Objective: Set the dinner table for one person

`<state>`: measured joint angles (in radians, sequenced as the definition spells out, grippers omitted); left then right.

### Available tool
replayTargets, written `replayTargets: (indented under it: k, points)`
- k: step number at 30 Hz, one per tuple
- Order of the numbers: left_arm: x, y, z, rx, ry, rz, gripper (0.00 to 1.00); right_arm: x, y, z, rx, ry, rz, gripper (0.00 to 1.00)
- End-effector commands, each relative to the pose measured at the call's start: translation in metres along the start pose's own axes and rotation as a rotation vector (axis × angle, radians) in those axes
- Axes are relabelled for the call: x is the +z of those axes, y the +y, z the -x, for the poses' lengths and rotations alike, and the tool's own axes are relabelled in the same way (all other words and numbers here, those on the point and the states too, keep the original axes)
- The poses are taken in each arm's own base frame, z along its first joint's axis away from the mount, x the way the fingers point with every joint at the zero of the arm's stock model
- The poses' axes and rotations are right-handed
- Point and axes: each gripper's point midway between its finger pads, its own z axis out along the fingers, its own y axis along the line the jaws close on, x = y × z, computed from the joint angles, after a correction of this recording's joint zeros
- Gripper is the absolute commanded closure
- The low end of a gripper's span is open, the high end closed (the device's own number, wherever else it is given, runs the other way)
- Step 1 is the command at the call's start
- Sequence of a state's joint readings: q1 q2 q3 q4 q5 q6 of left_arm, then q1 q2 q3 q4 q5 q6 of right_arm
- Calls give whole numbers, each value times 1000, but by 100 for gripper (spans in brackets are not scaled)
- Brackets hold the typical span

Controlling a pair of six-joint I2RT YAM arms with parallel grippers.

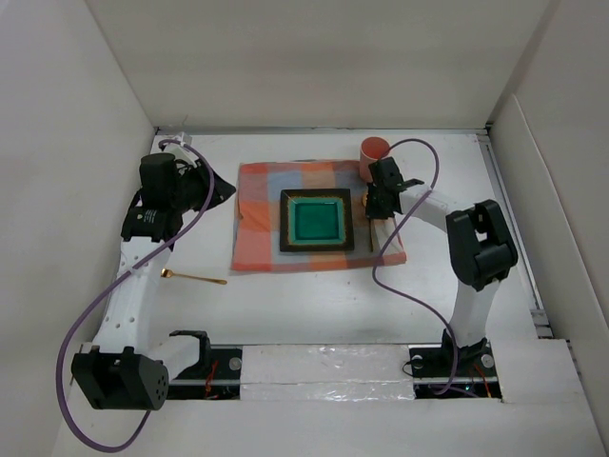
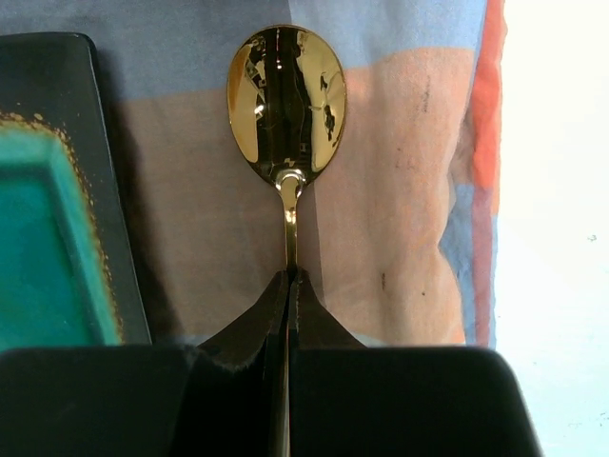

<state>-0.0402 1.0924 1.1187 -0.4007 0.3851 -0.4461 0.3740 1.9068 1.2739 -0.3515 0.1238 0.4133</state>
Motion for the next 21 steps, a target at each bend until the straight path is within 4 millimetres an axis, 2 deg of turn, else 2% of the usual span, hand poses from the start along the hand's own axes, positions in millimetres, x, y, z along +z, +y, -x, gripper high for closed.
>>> replayTargets:
  k: [1, 2, 3, 4, 5, 6, 9, 10, 11, 12, 13, 14, 15, 16, 17, 18, 20, 21]
  points:
    - [-4, -9, 8, 22, -36, -29, 74, -4, 4, 19, 16, -73, 15, 100]
    - [-4, -11, 10, 17, -41, -34, 74, -8, 4, 23, 13, -85, 14, 88]
    - [-4, -11, 10, 17, -40, -37, 74, -8, 4, 23, 13, -85, 14, 88]
    - [-5, -13, 11, 19, -43, -48, 74, -14, 5, 27, 15, -99, 20, 77]
    - [-5, -16, 12, 20, -46, -57, 74, -17, 5, 29, 13, -104, 21, 72]
    - [-5, -19, 14, 8, -49, -69, 73, -21, 5, 33, 11, -114, 19, 62]
    - [-6, -41, 32, -16, -95, -158, 71, -44, 8, 48, 13, -158, 37, 52]
    - [-9, -53, 44, -29, -132, -204, 71, -54, 15, 51, 5, -172, 54, 52]
    - [-14, -63, 54, -23, -160, -230, 71, -76, 26, 61, -6, -209, 88, 51]
    - [-19, -65, 61, -26, -182, -222, 72, -88, 35, 66, -27, -225, 125, 51]
    - [-25, -69, 69, -23, -205, -220, 72, -100, 46, 69, -44, -245, 163, 51]
    - [-37, -78, 82, -14, -247, -222, 73, -114, 61, 75, -61, -273, 216, 57]
    - [-50, -82, 93, -14, -297, -209, 79, -135, 86, 76, -107, -307, 294, 67]
    - [-58, -84, 96, -20, -314, -204, 84, -148, 111, 69, -152, -300, 408, 86]
    - [-75, -96, 106, -42, -356, -228, 89, -162, 133, 70, -181, -330, 487, 92]
    - [-93, -105, 113, -54, -399, -245, 99, -176, 169, 55, -233, -326, 575, 99]
    - [-122, -120, 121, -88, -451, -288, 100, -194, 215, 32, -314, -298, 716, 100]
    - [-145, -128, 121, -116, -490, -309, 100, -208, 238, 31, -358, -318, 768, 100]
